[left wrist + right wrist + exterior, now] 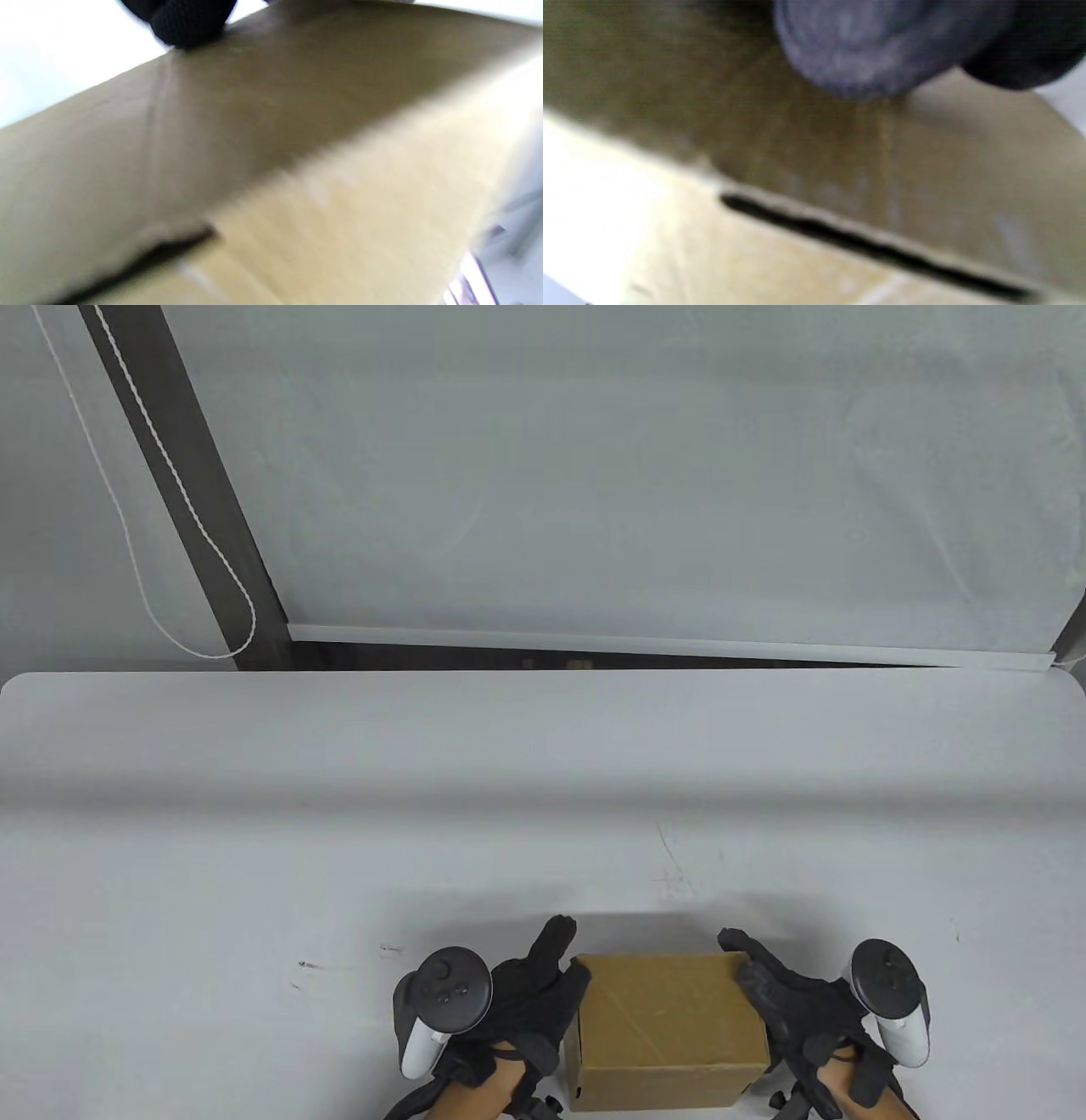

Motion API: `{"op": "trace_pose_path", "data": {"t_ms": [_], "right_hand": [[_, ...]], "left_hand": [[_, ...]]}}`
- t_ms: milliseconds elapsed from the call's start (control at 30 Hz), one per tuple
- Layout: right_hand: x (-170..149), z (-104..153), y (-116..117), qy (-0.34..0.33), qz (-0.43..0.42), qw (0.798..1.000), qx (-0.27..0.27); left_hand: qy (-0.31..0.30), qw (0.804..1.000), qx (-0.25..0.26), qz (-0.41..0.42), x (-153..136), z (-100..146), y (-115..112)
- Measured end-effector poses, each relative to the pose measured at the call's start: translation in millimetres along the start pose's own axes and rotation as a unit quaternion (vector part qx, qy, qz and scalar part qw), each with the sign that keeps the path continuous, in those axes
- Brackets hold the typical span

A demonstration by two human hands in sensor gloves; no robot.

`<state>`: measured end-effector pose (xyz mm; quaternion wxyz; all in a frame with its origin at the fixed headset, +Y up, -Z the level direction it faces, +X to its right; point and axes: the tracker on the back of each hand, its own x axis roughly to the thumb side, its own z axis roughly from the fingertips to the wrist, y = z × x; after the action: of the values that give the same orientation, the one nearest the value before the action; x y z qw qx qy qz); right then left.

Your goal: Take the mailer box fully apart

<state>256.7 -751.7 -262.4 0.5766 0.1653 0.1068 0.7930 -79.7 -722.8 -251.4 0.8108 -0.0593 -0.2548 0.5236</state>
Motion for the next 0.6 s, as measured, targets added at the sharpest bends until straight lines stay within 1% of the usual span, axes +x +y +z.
{"op": "trace_pose_path", "data": {"t_ms": [67, 100, 167, 233, 267, 300, 367, 433, 533, 600], "right_hand": [[1, 1, -1, 0.001, 0.007, 1.0, -0.022], [0, 1, -1, 0.002, 0.007, 1.0, -0.026], [0, 2, -1, 0.003, 0.004, 1.0, -0.024], [0, 2, -2, 0.002, 0.001, 1.0, -0.024], [0, 2, -2, 0.0, 0.0, 1.0, -0.024], [0, 2, -3, -0.001, -0.003, 1.0, -0.024], [0, 2, -3, -0.004, -0.002, 1.0, -0.024], [2, 3, -4, -0.009, 0.004, 1.0, -0.026], [1, 4, -5, -0.016, 0.001, 0.999, -0.031], [-1, 5, -4, -0.021, -0.013, 0.999, -0.023]], "left_hand": [[-0.051, 0.997, -0.064, -0.012, 14, 0, -4], [-0.053, 0.993, -0.102, -0.023, 18, 0, -6], [-0.011, 0.978, -0.196, -0.072, 22, 2, -14], [0.023, 0.959, -0.233, -0.157, 22, 1, -18], [0.016, 0.956, -0.233, -0.178, 23, 0, -18], [0.001, 0.958, -0.216, -0.19, 24, -1, -16], [-0.011, 0.967, -0.186, -0.173, 24, -2, -11], [-0.018, 0.973, -0.185, -0.136, 21, -2, -7], [-0.026, 0.976, -0.178, -0.121, 22, -2, -5], [-0.03, 0.978, -0.172, -0.115, 24, -1, -5]]}}
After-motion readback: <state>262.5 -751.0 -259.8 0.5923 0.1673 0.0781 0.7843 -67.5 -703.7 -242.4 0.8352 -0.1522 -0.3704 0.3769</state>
